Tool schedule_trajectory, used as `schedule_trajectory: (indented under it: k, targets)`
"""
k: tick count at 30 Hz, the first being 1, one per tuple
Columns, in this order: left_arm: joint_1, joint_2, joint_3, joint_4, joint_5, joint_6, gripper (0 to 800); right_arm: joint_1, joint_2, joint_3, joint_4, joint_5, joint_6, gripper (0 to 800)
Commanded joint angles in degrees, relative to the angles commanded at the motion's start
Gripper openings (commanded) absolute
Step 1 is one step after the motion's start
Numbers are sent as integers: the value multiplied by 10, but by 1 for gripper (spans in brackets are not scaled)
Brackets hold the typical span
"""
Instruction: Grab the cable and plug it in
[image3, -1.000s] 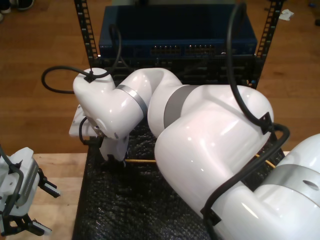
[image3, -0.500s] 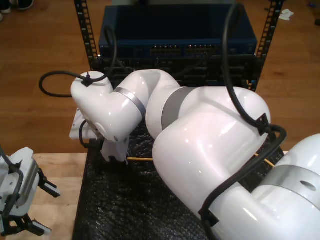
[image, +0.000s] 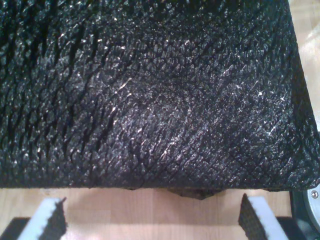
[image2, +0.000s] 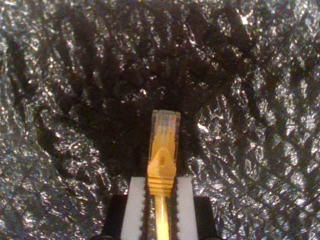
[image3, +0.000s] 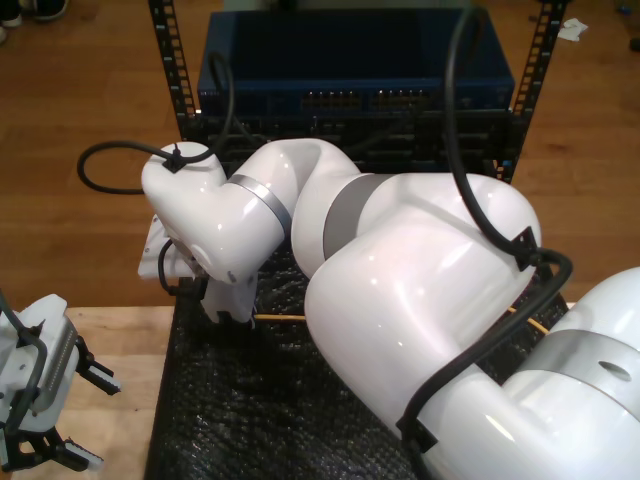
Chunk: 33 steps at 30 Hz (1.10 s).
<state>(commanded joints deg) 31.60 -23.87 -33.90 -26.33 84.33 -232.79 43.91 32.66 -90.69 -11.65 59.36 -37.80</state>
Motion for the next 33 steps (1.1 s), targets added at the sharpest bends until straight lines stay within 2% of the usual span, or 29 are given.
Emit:
schedule_trajectory:
  k: [14,21,24,29,33]
  targets:
    - [0,0,-1,-1,8,1,800,-11,-22,-5,28,6,-105,4]
    - [0,0,-2,-2,11,-1,800,-40,-53,-1,144,44,-207,4]
    - [0,0,-4,-2,16,-1,800,-59,-72,4,177,75,-240,4]
    - [-2,0,-8,-4,19,-1,800,-82,-116,45,183,88,-248,4]
    - [-5,1,-29,-4,49,-4,799,-107,-156,84,185,87,-249,4]
